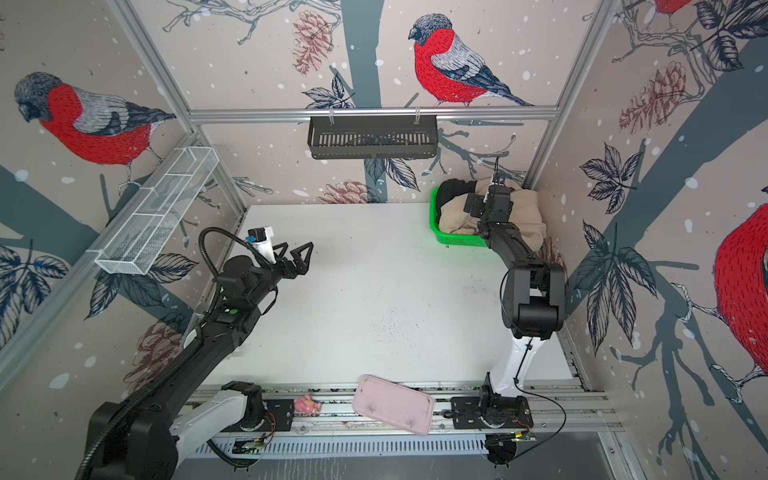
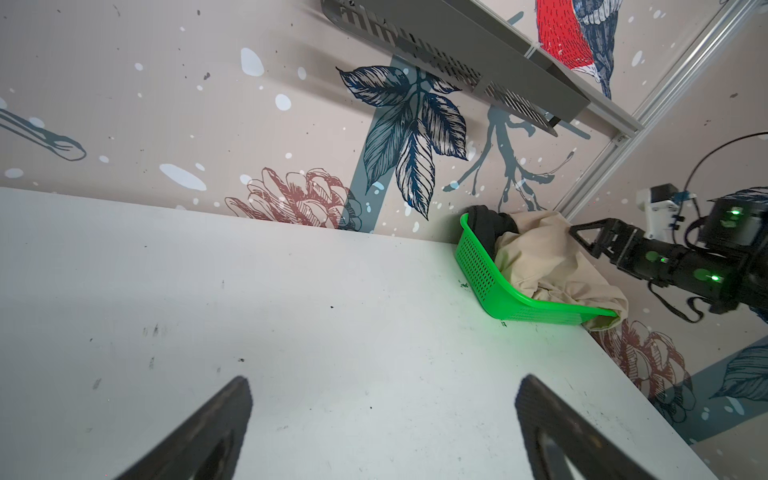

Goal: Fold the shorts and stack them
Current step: 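Reach the right gripper into the green basket and grasp the beige shorts, then lift the beige shorts out of the basket and drop them on the table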

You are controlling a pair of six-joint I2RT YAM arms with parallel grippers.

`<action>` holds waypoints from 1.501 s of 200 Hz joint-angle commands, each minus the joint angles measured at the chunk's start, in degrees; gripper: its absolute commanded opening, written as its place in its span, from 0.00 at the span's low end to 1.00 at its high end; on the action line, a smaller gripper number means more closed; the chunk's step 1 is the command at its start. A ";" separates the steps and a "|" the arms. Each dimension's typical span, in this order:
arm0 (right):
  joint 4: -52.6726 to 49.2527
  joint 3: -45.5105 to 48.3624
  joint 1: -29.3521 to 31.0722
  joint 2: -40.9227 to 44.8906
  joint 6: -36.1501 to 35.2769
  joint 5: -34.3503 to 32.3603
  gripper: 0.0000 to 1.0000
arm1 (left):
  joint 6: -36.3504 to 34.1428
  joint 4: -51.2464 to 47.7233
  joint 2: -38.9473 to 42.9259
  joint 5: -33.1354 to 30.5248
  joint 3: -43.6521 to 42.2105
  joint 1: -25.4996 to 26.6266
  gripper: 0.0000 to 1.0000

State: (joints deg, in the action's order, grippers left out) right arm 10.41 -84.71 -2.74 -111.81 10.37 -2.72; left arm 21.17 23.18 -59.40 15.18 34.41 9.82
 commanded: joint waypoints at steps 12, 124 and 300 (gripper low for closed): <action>0.14 -3.49 -0.67 -5.22 2.44 7.24 0.92 | 0.74 -0.86 -0.55 1.44 1.54 0.02 0.99; 4.93 0.52 -2.33 7.15 8.68 21.84 0.00 | 2.88 0.08 -0.91 2.97 1.23 0.11 0.99; -12.32 -7.11 25.98 26.79 4.75 28.92 0.00 | 1.42 -18.19 4.86 -0.33 9.43 0.55 0.99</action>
State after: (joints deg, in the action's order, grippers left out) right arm 0.97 -93.80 20.60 -83.57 15.99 23.73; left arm 23.55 11.60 -56.16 17.04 42.57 10.39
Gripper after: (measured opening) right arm 0.071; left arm 0.989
